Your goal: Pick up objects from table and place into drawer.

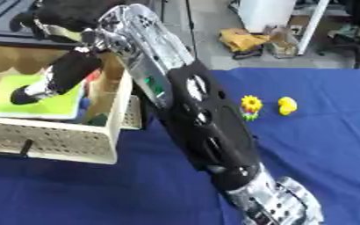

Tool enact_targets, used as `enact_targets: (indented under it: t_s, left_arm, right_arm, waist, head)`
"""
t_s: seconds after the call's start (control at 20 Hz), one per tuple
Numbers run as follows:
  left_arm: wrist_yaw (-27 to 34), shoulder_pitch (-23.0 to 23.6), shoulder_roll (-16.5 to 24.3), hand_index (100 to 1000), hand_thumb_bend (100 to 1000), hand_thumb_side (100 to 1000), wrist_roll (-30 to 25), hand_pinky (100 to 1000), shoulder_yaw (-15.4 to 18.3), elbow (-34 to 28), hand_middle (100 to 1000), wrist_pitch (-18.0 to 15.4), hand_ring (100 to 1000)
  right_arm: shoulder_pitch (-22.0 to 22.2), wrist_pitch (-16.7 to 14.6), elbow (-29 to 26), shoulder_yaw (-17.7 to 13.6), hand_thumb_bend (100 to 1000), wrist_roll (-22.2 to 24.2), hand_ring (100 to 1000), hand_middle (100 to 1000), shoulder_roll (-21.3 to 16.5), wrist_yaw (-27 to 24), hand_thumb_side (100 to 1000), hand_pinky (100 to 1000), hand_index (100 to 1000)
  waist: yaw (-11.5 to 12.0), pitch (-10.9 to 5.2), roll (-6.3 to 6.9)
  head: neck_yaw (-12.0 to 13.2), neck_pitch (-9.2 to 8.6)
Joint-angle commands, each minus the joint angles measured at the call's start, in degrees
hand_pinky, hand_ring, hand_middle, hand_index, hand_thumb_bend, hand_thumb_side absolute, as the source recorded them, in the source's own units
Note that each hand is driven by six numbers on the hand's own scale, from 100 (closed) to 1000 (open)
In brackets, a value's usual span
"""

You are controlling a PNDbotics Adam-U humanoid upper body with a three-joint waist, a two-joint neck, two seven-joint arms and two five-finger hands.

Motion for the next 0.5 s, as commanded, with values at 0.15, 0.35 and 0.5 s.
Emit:
enact_targets:
  t_s: [0.15, 0.35, 0.5]
  left_arm:
    - [0.22, -0.09, 1.6, 867, 244, 1000, -0.38, 642, -0.04, -0.75, 776, -0.04, 696]
    - [0.21, -0.09, 1.6, 867, 242, 1000, -0.36, 642, 0.01, -0.75, 776, 0.03, 696]
    - [0.19, -0.06, 1.62, 867, 242, 1000, -0.27, 642, 0.1, -0.75, 775, -0.01, 696]
  right_arm:
    - [-1.74, 3.1, -0.11, -0.87, 683, -0.97, 971, 765, 0.06, 3.72, 848, 804, 1000]
    - [-1.62, 3.6, -0.57, -1.02, 671, -1.78, 972, 752, 0.01, 3.62, 830, 802, 1000]
    - [-1.55, 4.17, -1.76, -1.39, 655, -2.33, 972, 741, -0.44, 2.33, 822, 798, 1000]
  waist:
    - [0.16, -1.19, 0.48]
    - [0.17, -1.22, 0.44]
    - [0.1, -1.25, 0.46]
  head:
    - [-0.24, -0.1]
    - [-0.18, -0.11]
    - [-0.06, -0.12]
